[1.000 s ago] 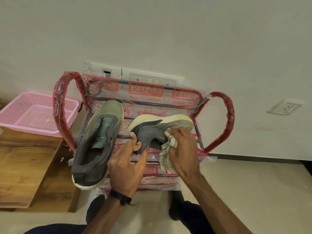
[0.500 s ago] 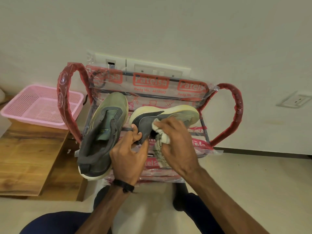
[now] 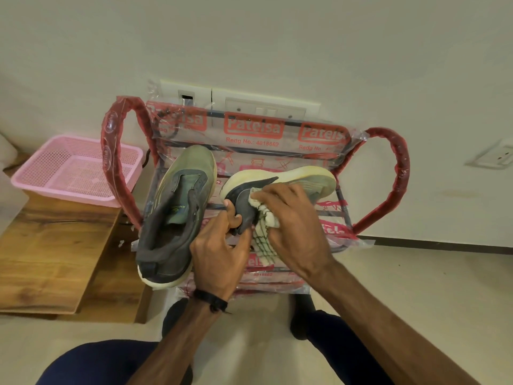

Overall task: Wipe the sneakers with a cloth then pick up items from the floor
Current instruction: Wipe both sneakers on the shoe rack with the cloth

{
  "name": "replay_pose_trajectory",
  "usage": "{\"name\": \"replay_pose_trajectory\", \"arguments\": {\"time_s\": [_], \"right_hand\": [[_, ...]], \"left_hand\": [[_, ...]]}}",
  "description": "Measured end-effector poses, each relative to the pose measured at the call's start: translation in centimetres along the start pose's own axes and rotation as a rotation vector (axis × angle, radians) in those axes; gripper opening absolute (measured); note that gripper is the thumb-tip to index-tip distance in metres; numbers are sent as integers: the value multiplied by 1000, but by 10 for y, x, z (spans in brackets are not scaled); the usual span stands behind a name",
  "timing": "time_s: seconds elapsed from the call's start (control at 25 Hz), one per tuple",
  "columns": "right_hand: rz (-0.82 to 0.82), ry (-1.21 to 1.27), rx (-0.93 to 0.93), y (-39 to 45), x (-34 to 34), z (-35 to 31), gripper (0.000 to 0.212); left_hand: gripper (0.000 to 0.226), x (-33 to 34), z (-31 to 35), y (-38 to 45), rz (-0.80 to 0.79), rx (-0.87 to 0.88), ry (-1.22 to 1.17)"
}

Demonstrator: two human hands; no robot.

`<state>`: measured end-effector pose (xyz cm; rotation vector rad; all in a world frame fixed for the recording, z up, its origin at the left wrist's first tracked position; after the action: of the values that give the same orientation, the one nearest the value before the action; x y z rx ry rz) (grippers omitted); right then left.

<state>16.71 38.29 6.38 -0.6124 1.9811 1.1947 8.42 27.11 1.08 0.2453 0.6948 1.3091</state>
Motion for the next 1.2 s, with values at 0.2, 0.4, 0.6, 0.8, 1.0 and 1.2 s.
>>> {"name": "replay_pose_trajectory", "arguments": {"time_s": [0.2,0.4,0.6,0.8,1.0,1.2], "right_hand": [[11,-225,174,20,0,52,46],[-28,-85,-77,3,3,-18,49],[45,-129,137,9,-7,50,48],[138,-60,325,-2,-25,81,37],[182,166,403,-29,-38,57,33],[170,272,288,-27,-50,39,39]], "left_hand": [[37,3,1,-3,-16,15,-27],[38,0,-11,-5,-34,-44,-20],[39,0,0,-2,-26,38,15],[17,-12,10,2,33,-88,-7],[14,-32,16,6,72,-291,-102],[18,-64,6,-33,166,-506,-160]]}}
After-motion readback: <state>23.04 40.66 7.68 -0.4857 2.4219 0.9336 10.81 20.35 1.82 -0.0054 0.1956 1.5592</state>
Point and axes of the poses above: each hand's wrist, its own y-axis towards the middle knuckle, its own x-axis out of the palm, z = x × y, the point moved 10 cm from there along y, towards the middle knuckle, and after that the axes turned 12 degrees about z, right-handed, at the moved point
